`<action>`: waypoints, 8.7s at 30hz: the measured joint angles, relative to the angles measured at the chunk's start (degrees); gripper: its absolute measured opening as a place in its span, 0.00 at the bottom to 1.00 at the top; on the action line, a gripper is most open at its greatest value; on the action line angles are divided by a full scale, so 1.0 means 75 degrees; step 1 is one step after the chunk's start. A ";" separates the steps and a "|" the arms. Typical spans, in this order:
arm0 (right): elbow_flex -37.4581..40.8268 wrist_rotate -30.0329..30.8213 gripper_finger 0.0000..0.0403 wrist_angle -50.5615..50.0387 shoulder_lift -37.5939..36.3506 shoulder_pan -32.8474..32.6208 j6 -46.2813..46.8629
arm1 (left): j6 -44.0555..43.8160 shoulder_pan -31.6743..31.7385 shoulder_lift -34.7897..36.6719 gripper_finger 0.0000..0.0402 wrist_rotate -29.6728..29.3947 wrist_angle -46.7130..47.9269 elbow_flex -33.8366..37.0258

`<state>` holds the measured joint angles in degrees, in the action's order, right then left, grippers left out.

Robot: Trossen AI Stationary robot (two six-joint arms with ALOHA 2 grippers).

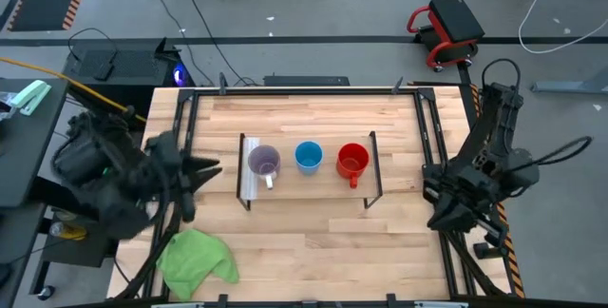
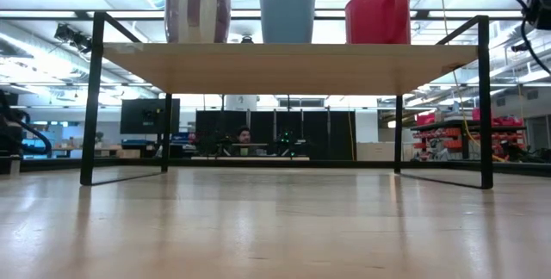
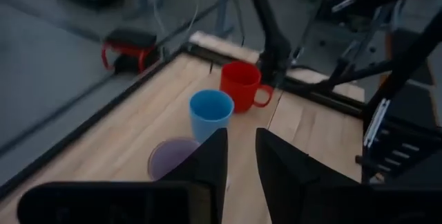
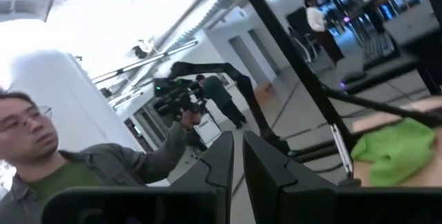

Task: Stack small to large cups/mugs on shelf
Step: Return to Home Position

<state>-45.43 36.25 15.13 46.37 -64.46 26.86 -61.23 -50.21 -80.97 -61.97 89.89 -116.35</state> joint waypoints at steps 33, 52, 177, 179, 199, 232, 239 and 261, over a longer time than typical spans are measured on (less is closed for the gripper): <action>0.2407 -0.7003 0.10 0.3316 -0.2215 0.4552 0.0108 | 0.2450 -0.2563 0.4913 0.22 -0.0772 -0.4817 0.5884; 0.2407 -0.8310 0.10 0.3356 -0.2477 0.7381 0.1498 | 0.3513 -0.2557 0.6734 0.23 -0.0567 -0.5387 0.5878; 0.5998 -0.9948 0.10 0.9219 -0.1276 0.9719 0.2598 | 0.7495 -0.1896 1.0747 0.21 0.6916 -1.5148 1.5442; 0.5998 -1.0286 0.10 0.9144 -0.1275 0.9721 0.2527 | 0.7490 -0.1898 1.0747 0.20 0.6932 -1.4895 1.5442; 0.5997 -1.1996 0.10 0.6851 -0.1274 0.9721 0.1535 | 0.7460 -0.1898 1.0747 0.21 0.6947 -1.2333 1.5442; 0.5712 -1.0342 0.10 0.7489 -0.1328 1.0470 -0.0106 | 0.7448 -0.1901 1.0747 0.22 0.6930 -1.2321 1.5445; 0.5715 -1.0293 0.10 0.7858 -0.2256 1.0570 -0.0304 | 0.7445 -0.1901 1.0747 0.21 0.6929 -1.2351 1.5450; 0.5729 -1.0322 0.10 0.7320 -0.5026 1.1991 0.0670 | 0.7445 -0.1901 1.0747 0.20 0.6929 -1.2359 1.5450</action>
<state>-2.46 -41.17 70.03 8.67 25.47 31.88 -5.39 -64.47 -0.36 -10.00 -2.81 -0.47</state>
